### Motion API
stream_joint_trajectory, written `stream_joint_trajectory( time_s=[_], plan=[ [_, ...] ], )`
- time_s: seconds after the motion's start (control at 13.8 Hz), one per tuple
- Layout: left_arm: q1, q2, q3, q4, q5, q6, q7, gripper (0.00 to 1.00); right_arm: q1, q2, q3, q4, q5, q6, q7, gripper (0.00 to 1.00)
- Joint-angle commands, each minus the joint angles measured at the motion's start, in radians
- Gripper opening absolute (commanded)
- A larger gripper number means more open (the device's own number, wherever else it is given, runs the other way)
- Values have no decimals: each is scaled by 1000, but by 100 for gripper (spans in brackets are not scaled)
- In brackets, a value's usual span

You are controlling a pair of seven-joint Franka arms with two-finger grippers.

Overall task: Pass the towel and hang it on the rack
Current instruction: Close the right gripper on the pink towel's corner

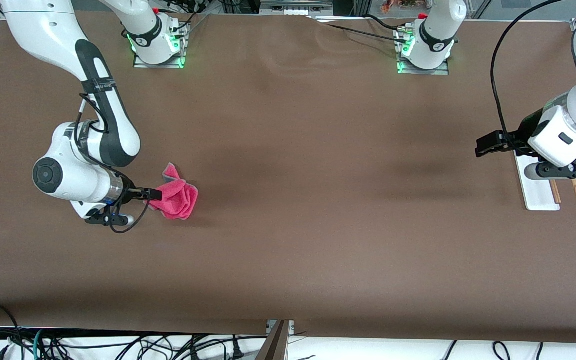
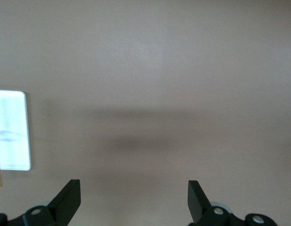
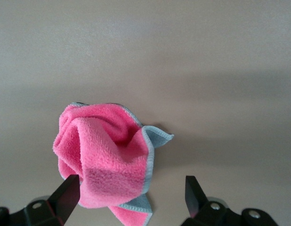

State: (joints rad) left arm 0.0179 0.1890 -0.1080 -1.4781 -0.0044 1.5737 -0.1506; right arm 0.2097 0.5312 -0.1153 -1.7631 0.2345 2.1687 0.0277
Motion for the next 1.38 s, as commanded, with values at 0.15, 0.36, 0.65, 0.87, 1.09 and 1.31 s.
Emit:
stream_joint_trajectory(
  time_s=[0.15,0.36,0.65,0.87,1.09,1.31],
  plan=[
    [-32,38,8,73,83,-9,-24,100,-4,12,8,4,25,17,-2,91],
    [-19,41,8,79,75,0,-26,100,-3,16,9,4,25,28,-2,73],
    [-21,35,4,78,73,9,-75,100,-3,18,9,4,25,28,-5,46],
    [-21,35,4,78,72,11,-75,100,-3,18,9,4,25,28,-8,41],
    [-24,35,4,79,70,12,-76,100,-3,18,9,5,25,28,-12,14],
    [-29,33,1,81,70,14,-76,100,-3,18,17,10,25,22,-9,0]
  ],
)
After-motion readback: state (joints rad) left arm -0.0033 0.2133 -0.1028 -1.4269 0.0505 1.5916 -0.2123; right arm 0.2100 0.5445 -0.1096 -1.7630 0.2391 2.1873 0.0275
